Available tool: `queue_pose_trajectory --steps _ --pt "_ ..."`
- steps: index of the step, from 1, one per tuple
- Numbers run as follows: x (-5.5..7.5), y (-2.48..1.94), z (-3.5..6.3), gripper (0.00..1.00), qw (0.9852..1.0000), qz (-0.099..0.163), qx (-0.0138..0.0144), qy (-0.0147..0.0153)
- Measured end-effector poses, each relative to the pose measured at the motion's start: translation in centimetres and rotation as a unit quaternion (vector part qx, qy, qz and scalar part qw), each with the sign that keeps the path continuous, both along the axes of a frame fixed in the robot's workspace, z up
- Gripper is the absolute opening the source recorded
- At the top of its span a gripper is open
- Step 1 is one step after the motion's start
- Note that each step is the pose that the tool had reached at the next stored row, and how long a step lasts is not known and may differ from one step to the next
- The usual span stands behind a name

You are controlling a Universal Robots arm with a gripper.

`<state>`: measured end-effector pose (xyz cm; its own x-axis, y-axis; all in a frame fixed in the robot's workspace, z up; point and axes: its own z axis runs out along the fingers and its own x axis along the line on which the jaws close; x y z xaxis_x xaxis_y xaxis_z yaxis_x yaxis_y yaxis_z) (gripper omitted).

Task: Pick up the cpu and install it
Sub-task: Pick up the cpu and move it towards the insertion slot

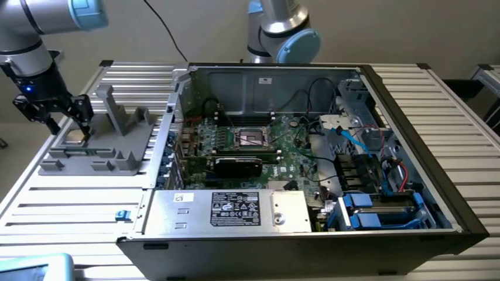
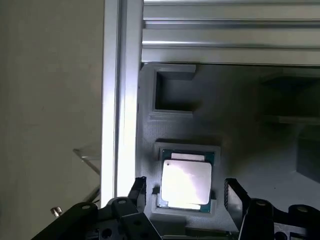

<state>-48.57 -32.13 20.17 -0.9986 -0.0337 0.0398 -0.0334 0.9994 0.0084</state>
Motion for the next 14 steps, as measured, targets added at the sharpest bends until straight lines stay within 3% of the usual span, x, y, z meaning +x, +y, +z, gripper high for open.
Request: queue_pose_trajectory --steps 2,6,11,14 --pt "0.01 -0.03 -0.08 0.74 1.0000 0.000 0.0020 0.0021" --pt "0.14 -0.16 -0.13 0.74 1.0000 0.000 0.0030 0.0052" --pt "0.33 -0.25 -0.50 0.74 1.0000 -0.001 0.0042 0.0052" --pt "0.30 -0.26 -0.67 0.74 1.0000 -0.001 0.0042 0.0021"
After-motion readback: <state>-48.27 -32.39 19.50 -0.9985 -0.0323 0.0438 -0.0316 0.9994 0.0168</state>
